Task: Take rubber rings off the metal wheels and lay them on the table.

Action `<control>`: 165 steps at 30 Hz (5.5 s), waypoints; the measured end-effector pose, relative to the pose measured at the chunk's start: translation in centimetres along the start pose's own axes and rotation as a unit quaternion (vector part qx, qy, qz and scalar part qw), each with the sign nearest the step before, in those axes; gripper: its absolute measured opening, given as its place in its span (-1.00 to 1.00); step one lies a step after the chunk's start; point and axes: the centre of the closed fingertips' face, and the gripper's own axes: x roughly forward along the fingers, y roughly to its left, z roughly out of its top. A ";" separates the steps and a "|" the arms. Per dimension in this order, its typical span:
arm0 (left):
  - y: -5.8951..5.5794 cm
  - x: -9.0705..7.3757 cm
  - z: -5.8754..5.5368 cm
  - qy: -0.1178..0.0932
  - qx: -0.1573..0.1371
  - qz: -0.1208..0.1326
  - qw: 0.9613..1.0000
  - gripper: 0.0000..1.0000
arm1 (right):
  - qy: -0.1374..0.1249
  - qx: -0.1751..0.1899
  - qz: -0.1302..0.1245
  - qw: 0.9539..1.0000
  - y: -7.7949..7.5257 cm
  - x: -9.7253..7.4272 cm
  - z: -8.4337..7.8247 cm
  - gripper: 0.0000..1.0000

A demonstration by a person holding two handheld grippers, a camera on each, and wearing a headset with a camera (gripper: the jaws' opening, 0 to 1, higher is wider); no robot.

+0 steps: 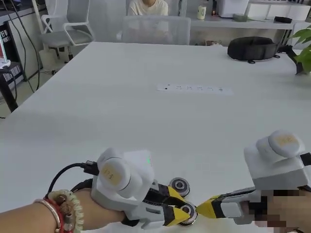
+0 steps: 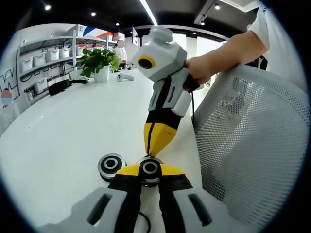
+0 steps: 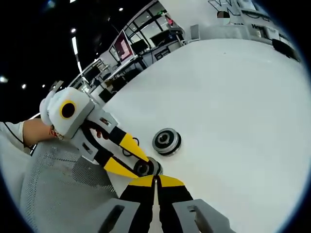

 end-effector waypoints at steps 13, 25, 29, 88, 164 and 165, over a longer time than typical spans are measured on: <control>-0.1 0.0 0.0 0.005 0.007 -0.003 1.000 -0.85 | -0.001 0.035 0.010 0.999 0.6 0.0 0.0 -1.00; -0.1 -0.1 -0.1 0.006 0.010 -0.005 1.000 -0.85 | -0.001 0.044 0.017 0.999 0.8 0.0 0.0 -1.00; -0.2 -0.1 -0.1 0.006 0.011 -0.006 1.000 -0.85 | -0.001 0.041 0.018 0.999 0.9 0.0 0.1 -1.00; -0.2 -0.1 -0.1 0.005 0.005 -0.004 1.000 -0.85 | -0.032 0.065 0.067 0.995 2.6 0.0 1.3 -1.00; -2.2 -7.2 6.2 -0.007 0.019 0.001 1.000 0.35 | -0.027 0.058 0.048 0.997 1.7 -0.1 1.3 -1.00; -2.1 -7.8 6.2 -0.009 0.013 0.007 1.000 0.36 | -0.027 0.058 0.048 0.997 1.7 -0.1 1.3 -1.00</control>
